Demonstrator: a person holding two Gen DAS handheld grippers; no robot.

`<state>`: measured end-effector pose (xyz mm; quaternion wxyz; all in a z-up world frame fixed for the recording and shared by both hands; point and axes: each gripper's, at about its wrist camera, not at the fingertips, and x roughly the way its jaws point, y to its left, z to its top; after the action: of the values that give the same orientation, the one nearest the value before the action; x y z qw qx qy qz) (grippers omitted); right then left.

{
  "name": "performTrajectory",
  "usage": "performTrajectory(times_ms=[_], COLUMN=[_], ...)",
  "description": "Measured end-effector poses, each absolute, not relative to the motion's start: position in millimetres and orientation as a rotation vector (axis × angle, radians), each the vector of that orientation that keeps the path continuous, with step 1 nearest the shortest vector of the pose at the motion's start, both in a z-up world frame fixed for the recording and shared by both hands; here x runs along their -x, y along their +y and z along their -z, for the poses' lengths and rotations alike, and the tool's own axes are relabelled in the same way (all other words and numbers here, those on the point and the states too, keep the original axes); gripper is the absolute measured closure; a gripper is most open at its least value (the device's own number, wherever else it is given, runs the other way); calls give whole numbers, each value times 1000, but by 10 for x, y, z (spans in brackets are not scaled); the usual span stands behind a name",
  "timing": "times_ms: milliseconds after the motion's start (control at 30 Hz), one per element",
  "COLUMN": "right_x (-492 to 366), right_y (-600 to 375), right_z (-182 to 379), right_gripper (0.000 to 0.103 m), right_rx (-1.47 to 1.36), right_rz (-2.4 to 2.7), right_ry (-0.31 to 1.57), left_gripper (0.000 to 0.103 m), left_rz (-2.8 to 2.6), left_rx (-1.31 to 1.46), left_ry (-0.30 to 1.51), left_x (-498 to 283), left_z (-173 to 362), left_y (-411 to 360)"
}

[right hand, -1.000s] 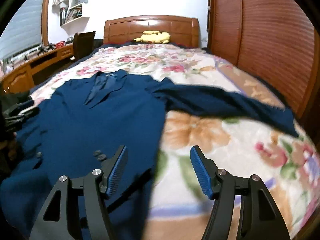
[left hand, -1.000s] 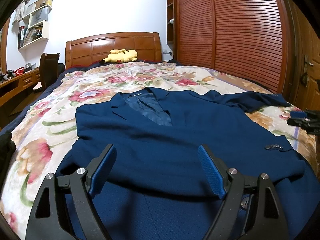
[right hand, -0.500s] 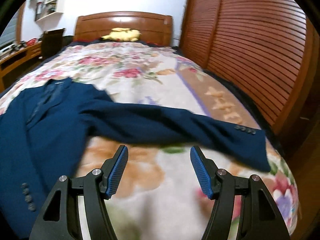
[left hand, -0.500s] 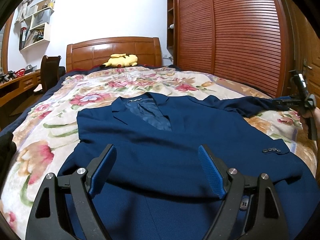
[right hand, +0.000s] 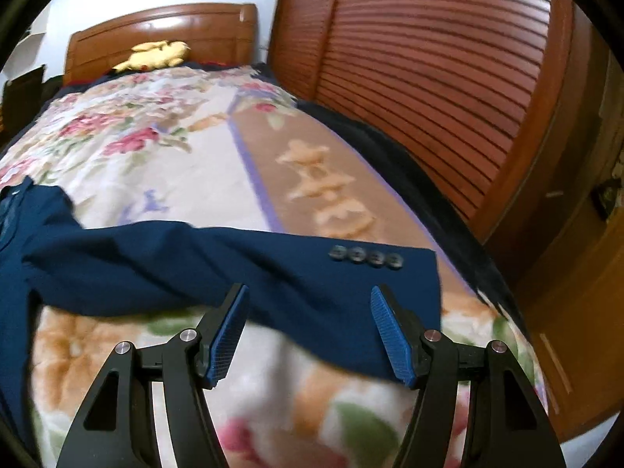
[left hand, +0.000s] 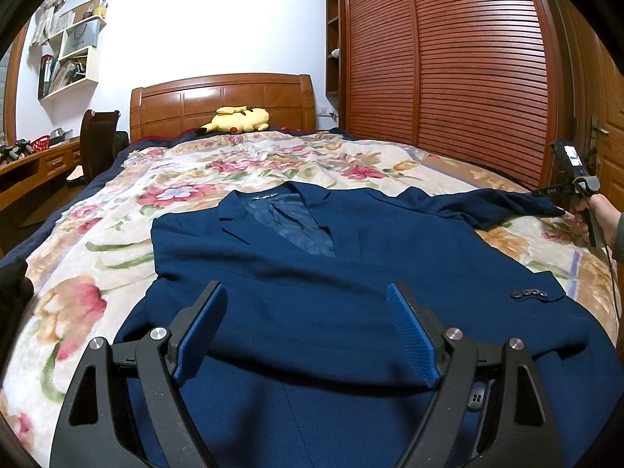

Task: Fold large clothes
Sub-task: 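Move the right gripper to the other sleeve's buttoned cuff and grasp it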

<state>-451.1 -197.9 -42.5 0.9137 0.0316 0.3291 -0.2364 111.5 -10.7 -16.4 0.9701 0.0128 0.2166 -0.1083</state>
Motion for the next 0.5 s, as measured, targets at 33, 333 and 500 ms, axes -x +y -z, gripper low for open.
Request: performTrajectory(times_ms=[33,333,500], right_x=[4495,4546,4593], right_y=[-2042,-2408,-2538], right_z=[444,458,517], right_gripper=[36,36,36], right_rx=[-82,-150,-201], right_rz=[502,631,616], right_ry=[686,697,730], left_gripper=[19,19,19], left_rz=[218,218,217], left_rx=[-25,-25,-25], left_ry=[439,438,440], left_x=[-1115,-1113,-1116], left_z=[164,162,162], left_y=[-106,-105,-104])
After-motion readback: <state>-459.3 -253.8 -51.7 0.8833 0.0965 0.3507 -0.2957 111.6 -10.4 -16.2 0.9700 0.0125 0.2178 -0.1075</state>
